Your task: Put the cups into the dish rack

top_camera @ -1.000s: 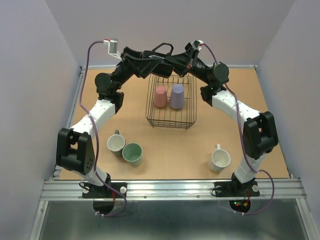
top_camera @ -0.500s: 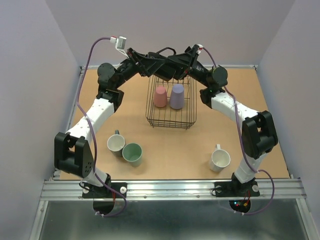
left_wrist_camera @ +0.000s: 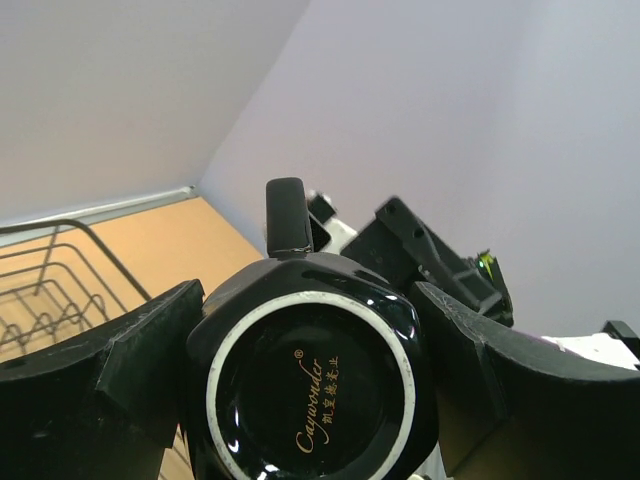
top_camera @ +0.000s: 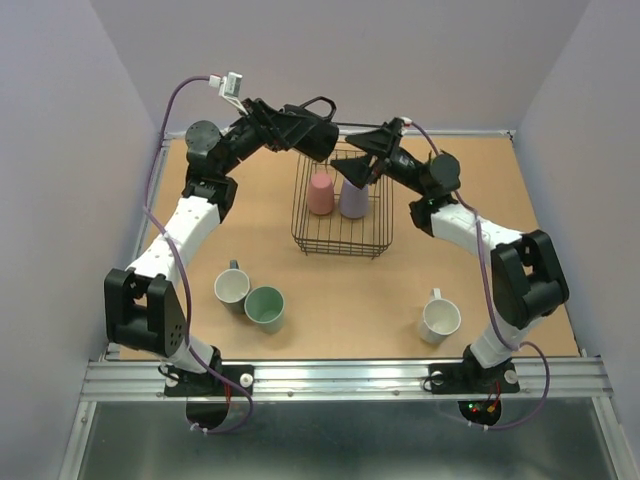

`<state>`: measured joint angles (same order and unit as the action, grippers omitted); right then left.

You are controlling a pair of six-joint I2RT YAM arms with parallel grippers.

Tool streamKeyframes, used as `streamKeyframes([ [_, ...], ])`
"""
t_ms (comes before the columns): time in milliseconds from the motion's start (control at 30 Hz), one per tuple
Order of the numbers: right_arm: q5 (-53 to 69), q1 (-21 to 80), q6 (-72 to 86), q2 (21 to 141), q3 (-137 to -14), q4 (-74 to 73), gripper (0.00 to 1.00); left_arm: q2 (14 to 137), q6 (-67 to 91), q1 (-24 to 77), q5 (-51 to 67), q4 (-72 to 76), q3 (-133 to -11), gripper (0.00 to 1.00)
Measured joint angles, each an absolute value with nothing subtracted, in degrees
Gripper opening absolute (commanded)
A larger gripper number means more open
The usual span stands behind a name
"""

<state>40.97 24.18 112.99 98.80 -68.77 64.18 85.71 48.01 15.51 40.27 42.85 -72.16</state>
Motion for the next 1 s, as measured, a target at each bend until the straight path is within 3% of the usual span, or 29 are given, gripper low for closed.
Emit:
streamKeyframes([
  [200,46.2,17.4,110.7,90.3,-53.0,63.0,0.82,84.7,46.3,12.1,39.3,40.8,-72.1,0.00],
  [400,50.8,9.3,103.9,81.2,-46.3,55.5,0.82,82.5,37.4,12.5,38.8,32.1,-72.1,0.00],
  [567,52.6,7.0,95.9,76.0,-46.0,45.4,0.82,80.4,26.2,16.8,34.9,20.4,-72.1,0.00],
  [733,52.5,6.8,79.3,74.4,-50.6,22.3,0.84,80.1,16.1,24.0,27.6,10.3,-71.8,0.00],
  [1000,49.6,6.3,66.8,71.1,-54.0,3.8,0.85,80.5,9.5,28.4,18.9,7.6,-66.5,0.00],
])
